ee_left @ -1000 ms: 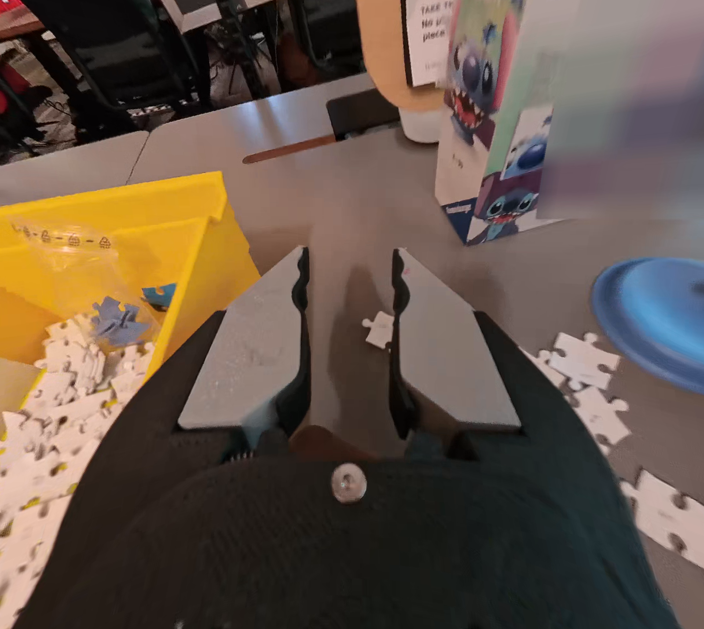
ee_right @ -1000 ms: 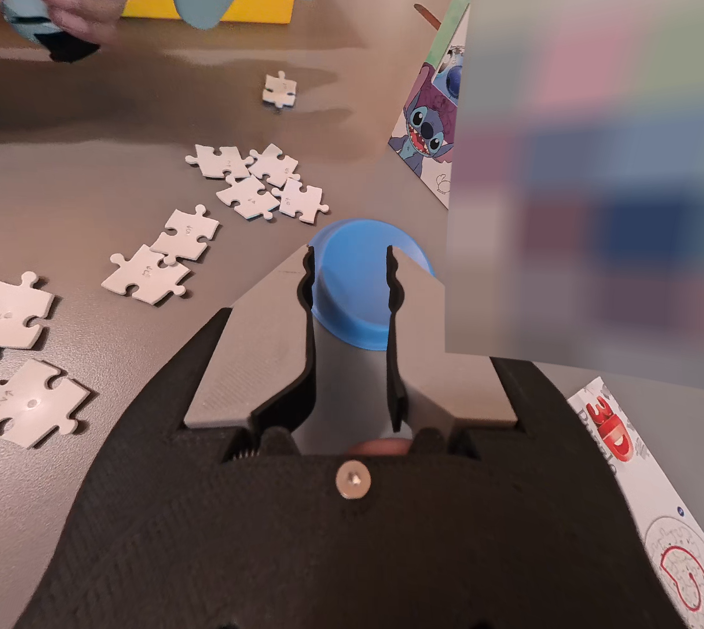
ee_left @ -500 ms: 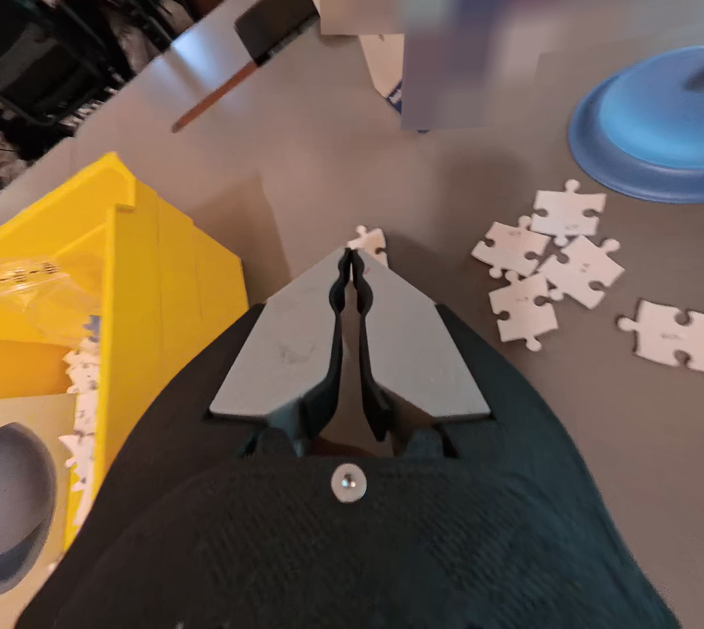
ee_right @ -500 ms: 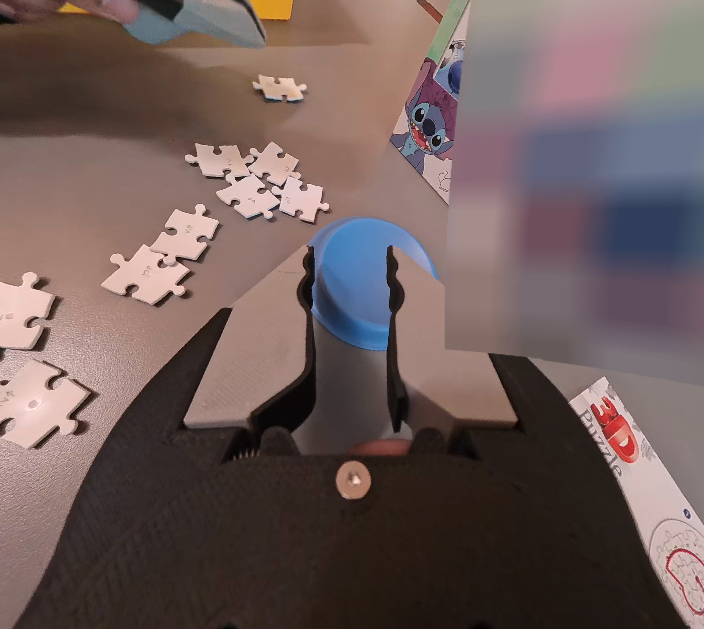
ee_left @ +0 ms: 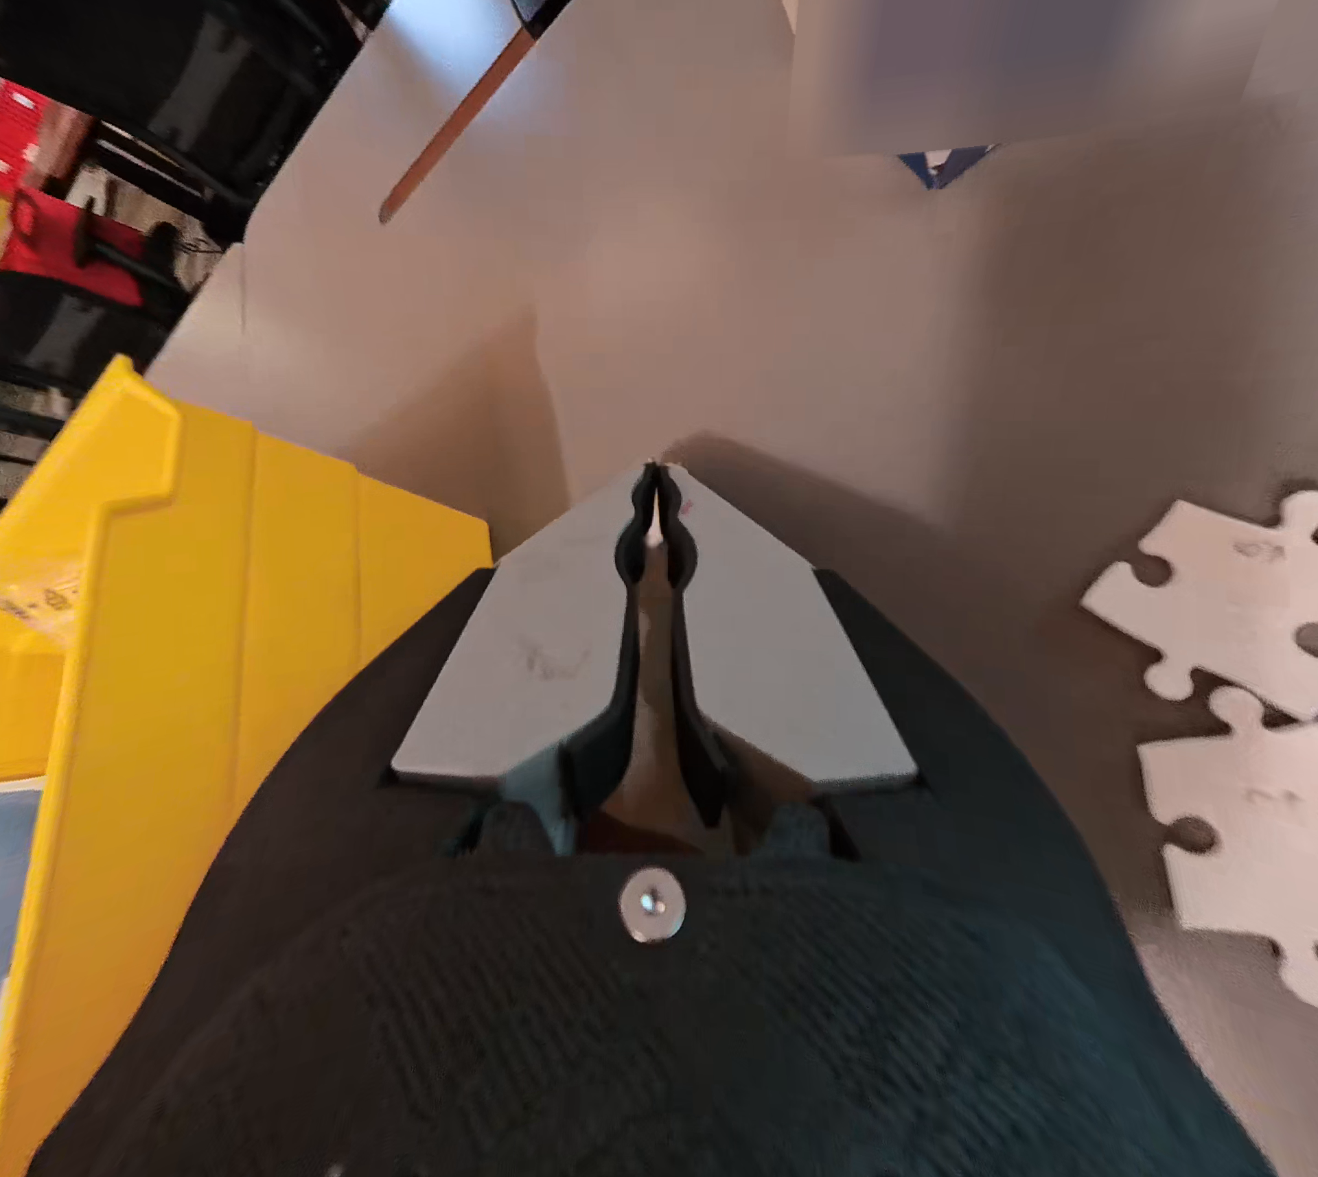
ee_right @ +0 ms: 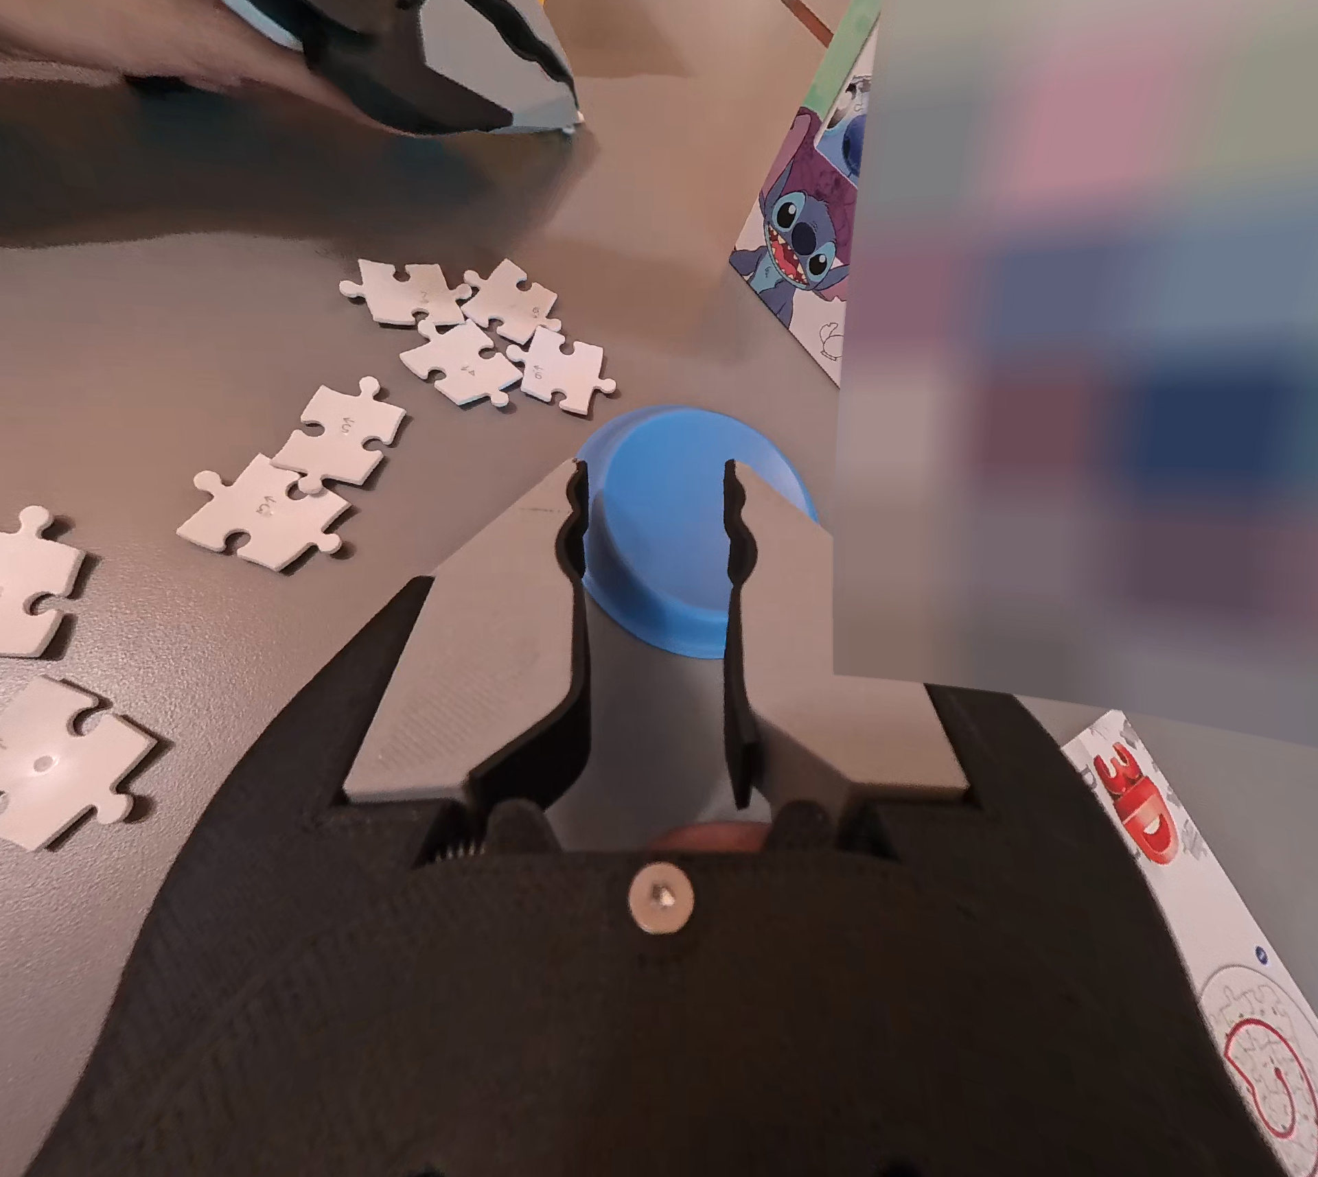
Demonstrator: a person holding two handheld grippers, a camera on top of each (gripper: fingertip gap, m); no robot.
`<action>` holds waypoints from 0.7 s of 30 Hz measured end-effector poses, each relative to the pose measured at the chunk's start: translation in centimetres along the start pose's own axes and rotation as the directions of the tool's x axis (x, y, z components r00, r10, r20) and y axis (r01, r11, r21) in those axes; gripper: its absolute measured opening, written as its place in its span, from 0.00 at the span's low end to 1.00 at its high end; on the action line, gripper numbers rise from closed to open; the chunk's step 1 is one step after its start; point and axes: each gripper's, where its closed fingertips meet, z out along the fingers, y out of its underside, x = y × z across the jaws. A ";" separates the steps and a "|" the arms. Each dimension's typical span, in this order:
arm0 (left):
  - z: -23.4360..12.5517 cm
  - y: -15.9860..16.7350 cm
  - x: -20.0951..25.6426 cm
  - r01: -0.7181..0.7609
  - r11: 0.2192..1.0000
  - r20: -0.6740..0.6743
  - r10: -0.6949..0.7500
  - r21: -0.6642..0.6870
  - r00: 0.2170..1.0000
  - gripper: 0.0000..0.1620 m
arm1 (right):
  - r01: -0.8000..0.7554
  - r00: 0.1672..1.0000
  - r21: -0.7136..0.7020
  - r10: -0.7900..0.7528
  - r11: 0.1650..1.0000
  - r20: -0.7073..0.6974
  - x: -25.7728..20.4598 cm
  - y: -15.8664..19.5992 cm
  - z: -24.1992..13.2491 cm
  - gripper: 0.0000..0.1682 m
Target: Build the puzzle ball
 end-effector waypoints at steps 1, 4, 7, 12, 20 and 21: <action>-0.2 -0.2 -0.1 -0.012 1.000 0.022 0.012 0.013 1.000 0.00 | 0.001 1.000 0.002 -0.001 1.000 -0.002 0.0 0.0 0.0 0.21; -1.2 -1.0 -0.8 0.005 0.996 0.066 -0.011 0.091 0.998 0.00 | 0.001 1.000 0.004 -0.001 1.000 -0.006 0.0 -0.1 0.0 0.21; -2.0 -1.5 -1.3 0.050 0.988 0.075 -0.062 0.147 0.995 0.00 | 0.001 1.000 0.007 -0.001 1.000 -0.007 0.1 -0.1 -0.1 0.21; -3.0 -1.7 -1.7 0.133 0.973 0.053 -0.145 0.188 0.988 0.00 | -0.003 1.000 0.014 0.003 1.000 -0.008 0.1 -0.2 -0.1 0.21; -3.0 -1.8 -1.5 0.113 0.975 0.057 -0.126 0.191 0.990 0.03 | 0.005 1.000 0.018 -0.005 1.000 -0.003 0.0 -0.2 -0.2 0.20; -3.1 -1.8 -1.4 0.107 0.975 0.056 -0.120 0.195 0.991 0.04 | 0.007 1.000 0.019 -0.007 1.000 -0.004 0.0 -0.2 -0.2 0.20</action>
